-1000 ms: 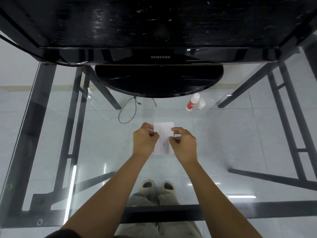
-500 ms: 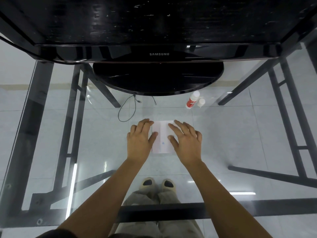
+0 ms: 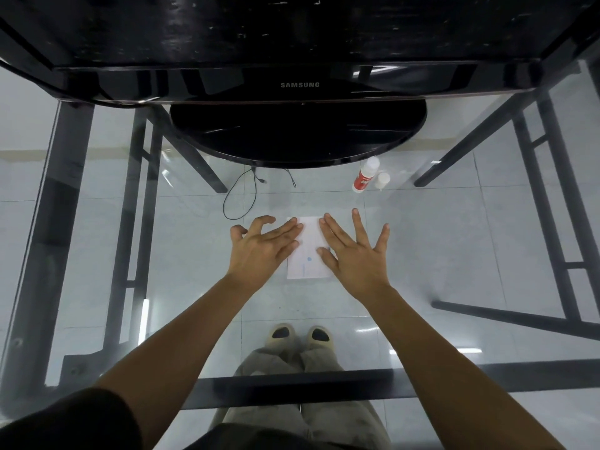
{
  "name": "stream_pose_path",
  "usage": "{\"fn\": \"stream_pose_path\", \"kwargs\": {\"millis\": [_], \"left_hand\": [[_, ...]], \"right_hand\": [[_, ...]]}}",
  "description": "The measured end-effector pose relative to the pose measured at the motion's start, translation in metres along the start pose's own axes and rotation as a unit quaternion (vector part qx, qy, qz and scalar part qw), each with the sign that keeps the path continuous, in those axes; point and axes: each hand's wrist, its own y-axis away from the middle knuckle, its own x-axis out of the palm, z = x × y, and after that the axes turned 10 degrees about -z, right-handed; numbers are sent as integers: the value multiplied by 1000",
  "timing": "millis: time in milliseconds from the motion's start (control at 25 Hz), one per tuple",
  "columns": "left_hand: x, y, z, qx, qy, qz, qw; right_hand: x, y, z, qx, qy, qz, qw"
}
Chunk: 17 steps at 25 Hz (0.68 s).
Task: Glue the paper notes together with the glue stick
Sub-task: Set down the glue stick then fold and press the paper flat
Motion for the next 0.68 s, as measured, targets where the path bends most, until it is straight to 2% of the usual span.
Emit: {"fn": "stream_pose_path", "kwargs": {"millis": [160, 400, 680], "left_hand": [[-4, -1, 4, -8, 11, 46, 999], [-11, -2, 14, 18, 11, 210, 977], [-12, -5, 23, 60, 14, 280, 958]], "right_hand": [[-2, -2, -5, -10, -5, 15, 1000], [-5, -3, -8, -28, -4, 27, 999], [-6, -4, -10, -34, -10, 45, 998]]}}
